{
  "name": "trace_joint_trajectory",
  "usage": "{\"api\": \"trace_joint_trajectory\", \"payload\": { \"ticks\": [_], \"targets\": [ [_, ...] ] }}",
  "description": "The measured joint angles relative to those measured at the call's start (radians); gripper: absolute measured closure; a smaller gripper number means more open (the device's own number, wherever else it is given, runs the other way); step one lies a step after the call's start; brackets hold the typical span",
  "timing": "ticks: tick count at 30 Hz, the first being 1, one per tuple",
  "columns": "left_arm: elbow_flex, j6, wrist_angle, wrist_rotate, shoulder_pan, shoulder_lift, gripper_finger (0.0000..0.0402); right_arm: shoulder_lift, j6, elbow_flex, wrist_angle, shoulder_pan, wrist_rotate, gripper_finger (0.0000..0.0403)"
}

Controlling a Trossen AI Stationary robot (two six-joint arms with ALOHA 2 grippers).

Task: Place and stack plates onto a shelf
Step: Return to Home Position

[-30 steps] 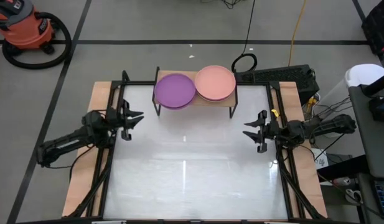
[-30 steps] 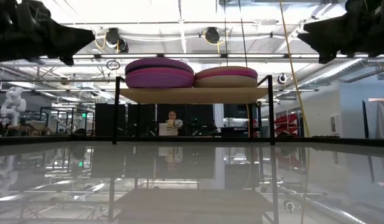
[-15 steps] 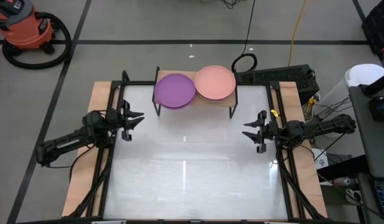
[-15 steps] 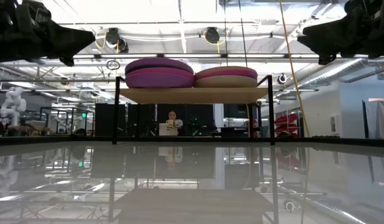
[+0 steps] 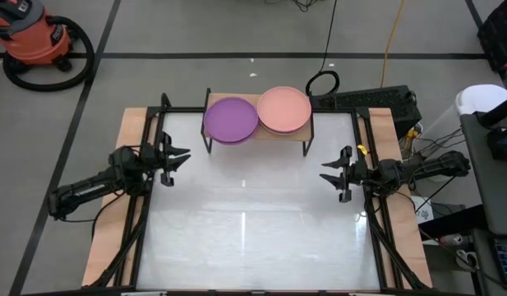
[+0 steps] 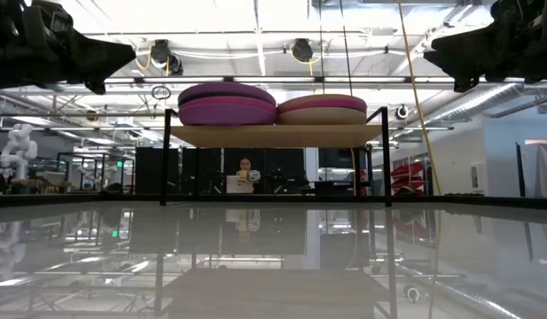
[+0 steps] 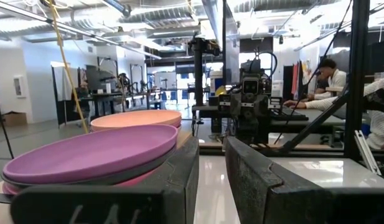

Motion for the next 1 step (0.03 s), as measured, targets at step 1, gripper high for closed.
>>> {"api": "trace_joint_trajectory", "payload": {
  "ticks": [1],
  "targets": [
    [0.0, 0.0, 0.0, 0.0, 0.0, 0.0, 0.0317, 0.0, 0.0, 0.0, 0.0, 0.0, 0.0, 0.025]
  ]
}}
